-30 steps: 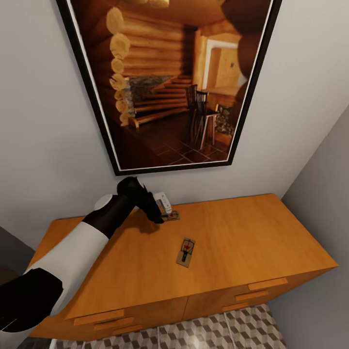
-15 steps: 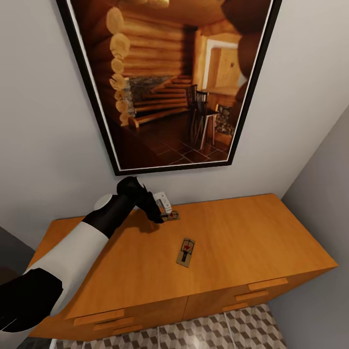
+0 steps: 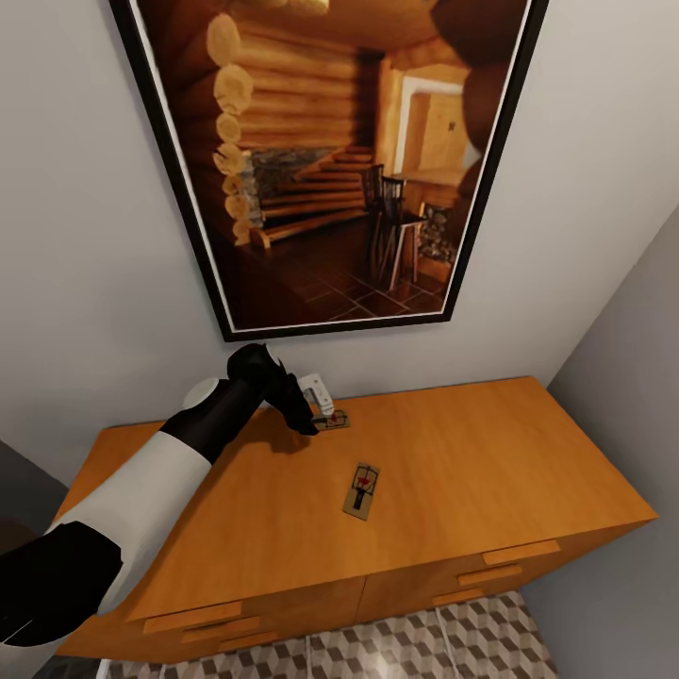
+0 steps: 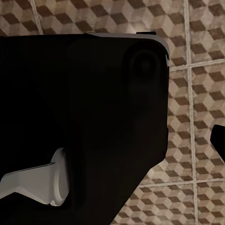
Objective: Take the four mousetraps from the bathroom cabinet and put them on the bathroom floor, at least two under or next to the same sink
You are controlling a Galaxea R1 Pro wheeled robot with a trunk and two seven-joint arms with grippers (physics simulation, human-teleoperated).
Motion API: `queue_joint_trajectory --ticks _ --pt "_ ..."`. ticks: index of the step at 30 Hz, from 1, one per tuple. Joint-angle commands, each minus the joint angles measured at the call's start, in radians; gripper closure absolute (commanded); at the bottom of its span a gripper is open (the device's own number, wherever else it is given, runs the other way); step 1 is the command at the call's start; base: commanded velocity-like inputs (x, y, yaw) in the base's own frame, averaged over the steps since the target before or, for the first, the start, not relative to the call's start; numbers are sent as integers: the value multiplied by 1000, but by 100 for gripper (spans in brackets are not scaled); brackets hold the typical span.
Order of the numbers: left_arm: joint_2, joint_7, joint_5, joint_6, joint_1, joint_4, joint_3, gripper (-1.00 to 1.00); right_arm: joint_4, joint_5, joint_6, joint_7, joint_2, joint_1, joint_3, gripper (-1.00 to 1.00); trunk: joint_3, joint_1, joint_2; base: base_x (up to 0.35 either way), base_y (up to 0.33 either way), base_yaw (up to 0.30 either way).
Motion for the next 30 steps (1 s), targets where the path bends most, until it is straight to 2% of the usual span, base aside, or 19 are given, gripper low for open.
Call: queue_joint_trajectory --ticks 1,30 --pt "0 -8 -8 7 -1 -1 0 -100 2 -11 -4 5 0 -1 5 -100 -2 1 -2 0 0 0" --pt "-1 -8 -8 7 -1 0 -1 -100 2 -11 -4 5 0 -1 5 -100 -33 1 -2 0 0 0"
